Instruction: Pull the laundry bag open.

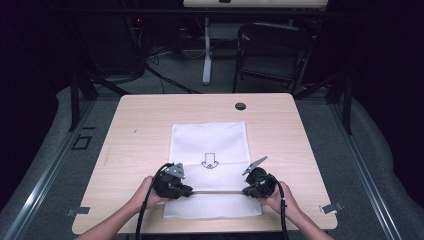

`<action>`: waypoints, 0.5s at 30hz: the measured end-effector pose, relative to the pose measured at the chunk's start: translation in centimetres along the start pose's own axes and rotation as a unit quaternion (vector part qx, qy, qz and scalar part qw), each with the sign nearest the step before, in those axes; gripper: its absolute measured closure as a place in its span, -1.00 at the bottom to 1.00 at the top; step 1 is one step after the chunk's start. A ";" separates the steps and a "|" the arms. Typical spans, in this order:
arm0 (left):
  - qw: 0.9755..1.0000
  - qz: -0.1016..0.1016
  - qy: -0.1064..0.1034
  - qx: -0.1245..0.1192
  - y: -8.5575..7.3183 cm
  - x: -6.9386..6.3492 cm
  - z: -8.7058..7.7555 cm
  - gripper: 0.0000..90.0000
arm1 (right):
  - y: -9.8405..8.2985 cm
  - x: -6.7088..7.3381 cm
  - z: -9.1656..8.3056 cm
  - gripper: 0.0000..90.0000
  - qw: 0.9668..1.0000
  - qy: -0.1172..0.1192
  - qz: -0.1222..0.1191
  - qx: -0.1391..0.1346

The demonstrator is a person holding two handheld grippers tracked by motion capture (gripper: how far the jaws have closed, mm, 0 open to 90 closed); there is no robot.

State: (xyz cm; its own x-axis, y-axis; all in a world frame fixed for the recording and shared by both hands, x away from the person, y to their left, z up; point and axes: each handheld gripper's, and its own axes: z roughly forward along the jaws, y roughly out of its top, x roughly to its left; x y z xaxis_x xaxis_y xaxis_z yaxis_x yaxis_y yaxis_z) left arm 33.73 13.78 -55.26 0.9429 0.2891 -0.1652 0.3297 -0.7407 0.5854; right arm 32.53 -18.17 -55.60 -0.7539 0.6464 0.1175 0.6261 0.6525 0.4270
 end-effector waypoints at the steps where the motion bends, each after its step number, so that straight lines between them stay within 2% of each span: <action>1: 1.000 0.001 0.000 0.000 0.0 0.0 0.0 0.81 | 0.0 0.0 0.0 1.00 1.000 -0.002 -0.001 0.001; 5: 1.000 0.005 0.001 0.004 0.1 -0.1 -0.2 0.81 | 0.0 0.0 0.0 1.00 1.000 -0.007 -0.003 0.003; 6: 1.000 0.005 0.011 0.012 0.1 -0.1 -0.4 0.81 | 0.1 0.0 0.0 1.00 1.000 -0.007 -0.004 0.004; 7: 1.000 0.001 0.004 0.005 -0.1 0.0 -0.4 0.81 | 0.1 0.0 0.0 1.00 1.000 -0.007 -0.004 0.005; 8: 1.000 0.002 0.009 0.008 -0.2 0.0 -0.5 0.81 | 0.0 0.1 0.0 1.00 1.000 -0.007 -0.001 0.002; 9: 1.000 -0.004 0.003 -0.002 -0.3 0.0 -0.5 0.81 | 0.0 0.1 0.1 1.00 1.000 -0.006 0.002 -0.002; 10: 1.000 -0.004 0.003 -0.002 -0.3 0.0 -0.5 0.81 | 0.1 0.0 -0.1 1.00 1.000 -0.009 -0.004 0.007; 12: 1.000 -0.001 0.008 0.004 -0.4 0.0 -0.7 0.81 | 0.0 0.1 0.0 1.00 1.000 -0.009 0.001 0.002; 15: 1.000 -0.004 0.008 0.000 -0.5 0.0 -0.9 0.81 | 0.0 0.1 0.0 1.00 1.000 -0.011 -0.001 0.004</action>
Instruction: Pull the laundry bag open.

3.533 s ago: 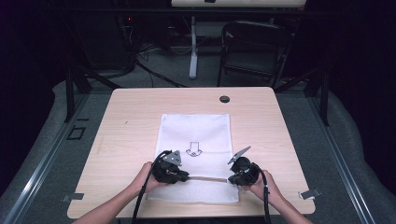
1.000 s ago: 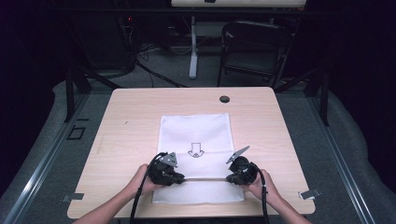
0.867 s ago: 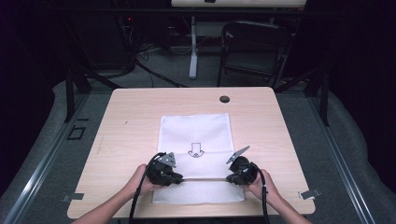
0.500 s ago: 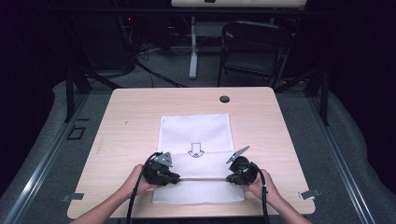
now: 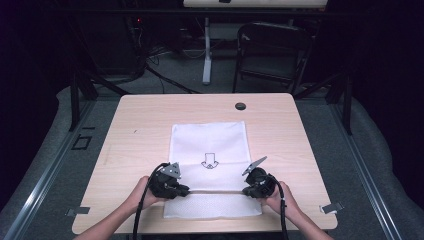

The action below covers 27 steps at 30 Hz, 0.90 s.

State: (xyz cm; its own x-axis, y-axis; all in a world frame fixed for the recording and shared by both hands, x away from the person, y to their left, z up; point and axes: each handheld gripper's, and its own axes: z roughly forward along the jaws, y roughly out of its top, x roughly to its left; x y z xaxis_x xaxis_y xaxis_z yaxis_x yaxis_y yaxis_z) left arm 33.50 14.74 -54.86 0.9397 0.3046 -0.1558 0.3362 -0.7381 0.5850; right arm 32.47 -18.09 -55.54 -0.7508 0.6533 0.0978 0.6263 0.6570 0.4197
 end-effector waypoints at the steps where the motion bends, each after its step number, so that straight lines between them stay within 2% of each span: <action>1: 1.000 0.002 -0.001 -0.001 0.0 0.0 -0.1 0.81 | 0.0 0.0 0.0 1.00 1.000 0.001 -0.002 0.002; 8: 1.000 -0.008 0.000 -0.007 -0.7 0.3 -0.7 0.81 | 0.0 0.0 0.0 1.00 1.000 0.001 0.000 -0.001; 10: 1.000 -0.001 0.003 -0.002 -0.6 0.2 -1.1 0.81 | 0.1 0.0 -0.1 1.00 1.000 0.001 -0.008 0.007; 12: 1.000 -0.003 0.006 0.000 -0.7 0.3 -1.6 0.81 | 0.0 0.1 0.1 1.00 1.000 0.001 0.000 -0.001; 13: 1.000 -0.008 0.008 -0.003 -0.9 0.4 -1.9 0.81 | 0.1 0.0 -0.1 1.00 1.000 -0.002 -0.008 0.008; 16: 1.000 -0.011 0.014 -0.002 -1.3 0.5 -2.2 0.81 | 0.1 0.1 -0.1 1.00 1.000 -0.004 -0.013 0.009; 19: 0.999 -0.023 0.019 -0.012 -2.2 0.8 -2.8 0.81 | 0.0 -0.1 -0.1 1.00 1.000 0.000 -0.007 0.004; 22: 0.999 -0.022 0.024 -0.010 -2.4 0.8 -3.1 0.81 | 0.0 -0.1 -0.1 1.00 1.000 0.001 -0.008 0.004; 25: 0.999 -0.032 0.030 -0.007 -3.2 0.9 -3.8 0.81 | 0.0 0.0 0.0 1.00 1.000 0.002 0.000 -0.003; 27: 0.999 -0.035 0.033 -0.006 -3.7 1.0 -4.0 0.81 | 0.0 -0.1 0.0 1.00 1.000 0.002 -0.004 0.001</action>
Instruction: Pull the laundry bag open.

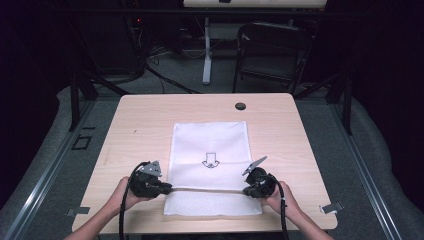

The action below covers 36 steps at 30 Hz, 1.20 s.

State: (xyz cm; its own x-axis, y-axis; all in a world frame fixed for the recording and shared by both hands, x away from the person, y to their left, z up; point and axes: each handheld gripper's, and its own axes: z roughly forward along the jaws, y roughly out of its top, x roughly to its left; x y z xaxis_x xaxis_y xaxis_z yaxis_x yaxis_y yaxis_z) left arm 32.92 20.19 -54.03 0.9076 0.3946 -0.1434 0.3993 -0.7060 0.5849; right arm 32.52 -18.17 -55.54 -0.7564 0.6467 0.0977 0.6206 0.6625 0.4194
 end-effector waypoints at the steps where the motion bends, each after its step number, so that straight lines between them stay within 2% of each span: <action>1: 1.000 -0.002 0.002 0.001 -0.2 0.0 0.0 0.81 | 0.0 0.0 0.0 1.00 1.000 0.002 0.002 -0.002; 3: 1.000 -0.010 0.003 -0.003 -0.7 0.2 -0.3 0.81 | 0.0 0.0 0.0 1.00 1.000 0.003 0.003 -0.001; 8: 1.000 -0.013 0.015 0.006 -1.4 0.4 -0.8 0.81 | -0.1 -0.1 0.0 1.00 1.000 0.002 0.001 0.000; 10: 1.000 -0.026 0.014 -0.001 -2.1 0.8 -1.2 0.81 | -0.1 0.0 0.0 1.00 1.000 0.001 0.001 -0.001; 14: 1.000 -0.021 0.018 0.002 -2.1 0.7 -1.1 0.81 | -0.1 -0.1 0.0 1.00 1.000 0.002 0.001 -0.001; 18: 1.000 -0.027 0.015 -0.001 -2.4 0.7 -1.0 0.81 | -0.1 -0.1 -0.1 1.00 1.000 0.003 -0.001 -0.001; 22: 0.999 -0.029 0.014 -0.005 -2.5 0.7 -0.8 0.80 | -0.3 -0.2 0.0 1.00 1.000 0.005 -0.001 -0.008; 23: 0.999 -0.033 0.014 -0.006 -2.5 0.7 -0.7 0.80 | -0.5 -0.1 0.1 1.00 1.000 0.009 0.005 -0.021; 25: 0.999 -0.036 0.017 -0.007 -2.5 0.8 -0.8 0.79 | -0.4 -0.3 -0.1 0.99 1.000 0.011 -0.010 -0.015; 27: 0.999 -0.040 0.013 -0.013 -2.5 0.8 -0.8 0.77 | -0.3 -0.2 -0.2 0.71 1.000 0.019 -0.015 -0.018; 28: 0.999 -0.040 0.013 -0.013 -2.5 0.8 -0.8 0.73 | -0.3 -0.2 -0.2 0.71 1.000 0.019 -0.015 -0.018; 31: 0.998 -0.049 0.011 -0.022 -2.3 0.9 -1.1 0.54 | 0.0 0.2 -1.2 0.54 0.999 0.019 -0.027 -0.040; 33: 0.998 -0.055 0.015 -0.023 -2.2 0.9 -1.2 0.32 | 0.1 0.2 -1.3 0.50 0.999 0.019 -0.027 -0.039; 34: 0.998 -0.061 0.021 -0.025 -2.0 0.8 -1.4 0.24 | 0.0 0.3 -1.7 0.34 0.998 0.010 -0.023 -0.051; 36: 0.997 -0.068 0.028 -0.026 -1.8 0.8 -1.7 0.05 | 0.0 0.2 -2.0 0.16 0.999 0.008 -0.024 -0.044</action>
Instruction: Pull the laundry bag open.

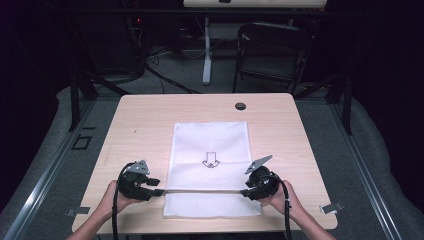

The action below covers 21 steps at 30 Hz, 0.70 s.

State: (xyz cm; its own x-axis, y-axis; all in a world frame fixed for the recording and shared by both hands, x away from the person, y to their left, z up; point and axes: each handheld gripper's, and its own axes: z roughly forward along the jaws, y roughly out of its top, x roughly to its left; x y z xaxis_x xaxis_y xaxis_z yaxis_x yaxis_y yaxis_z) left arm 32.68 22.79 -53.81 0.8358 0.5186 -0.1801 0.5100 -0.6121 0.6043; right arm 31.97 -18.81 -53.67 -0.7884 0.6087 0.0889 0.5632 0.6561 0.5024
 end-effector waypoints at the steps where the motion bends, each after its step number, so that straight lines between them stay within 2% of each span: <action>1: 1.000 -0.005 0.007 -0.001 0.1 0.0 -0.1 -0.04 | -0.1 -0.1 -0.2 0.03 1.000 -0.004 0.003 -0.003; 3: 1.000 -0.018 0.020 -0.005 0.3 -0.1 -0.4 -0.18 | -0.1 -0.3 -0.8 -0.18 1.000 -0.018 0.007 0.000; 5: 0.999 -0.029 0.034 -0.008 0.4 -0.1 -0.7 -0.40 | -0.3 -0.5 -1.6 -0.38 1.000 -0.022 0.017 -0.011; 6: 0.998 -0.037 0.042 -0.010 0.4 -0.1 -0.9 -0.46 | -0.4 -0.6 -2.1 -0.51 0.999 -0.038 0.014 -0.008; 8: 0.998 -0.050 0.047 -0.008 0.5 0.1 -1.2 -0.64 | -0.7 -0.9 -2.8 -0.68 0.999 -0.051 0.016 -0.009; 10: 0.997 -0.060 0.057 -0.006 0.5 0.0 -1.5 -0.69 | -1.2 -1.4 -3.5 -0.79 0.998 -0.065 0.023 -0.009; 12: 0.995 -0.076 0.063 -0.004 0.3 0.0 -1.9 -0.80 | -2.0 -2.1 -4.2 -0.88 0.996 -0.076 0.038 -0.010; 14: 0.995 -0.080 0.065 -0.010 0.1 0.1 -2.2 -0.82 | -2.4 -2.5 -4.7 -0.89 0.996 -0.082 0.044 -0.010; 15: 0.993 -0.077 0.091 -0.006 -0.2 0.2 -2.7 -0.85 | -3.5 -3.3 -5.6 -0.92 0.993 -0.095 0.060 -0.021; 17: 0.991 -0.080 0.111 -0.007 -0.5 0.3 -3.2 -0.88 | -4.3 -3.9 -6.2 -0.99 0.992 -0.100 0.080 -0.020; 19: 0.990 -0.085 0.115 -0.010 -0.7 0.4 -3.3 -0.88 | -5.3 -4.6 -6.7 -1.00 0.990 -0.101 0.094 -0.024; 21: 0.988 -0.091 0.125 -0.006 -1.0 0.7 -3.4 -0.91 | -6.5 -5.1 -7.1 -1.00 0.988 -0.113 0.101 -0.023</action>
State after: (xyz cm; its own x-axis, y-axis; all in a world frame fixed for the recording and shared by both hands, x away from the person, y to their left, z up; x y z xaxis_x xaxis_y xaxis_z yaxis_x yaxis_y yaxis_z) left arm 32.04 25.78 -51.87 0.6535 0.7515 -0.0908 0.6438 -0.4886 0.5889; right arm 30.58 -29.33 -51.25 -0.5831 0.8124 -0.0004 0.6870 0.4934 0.5335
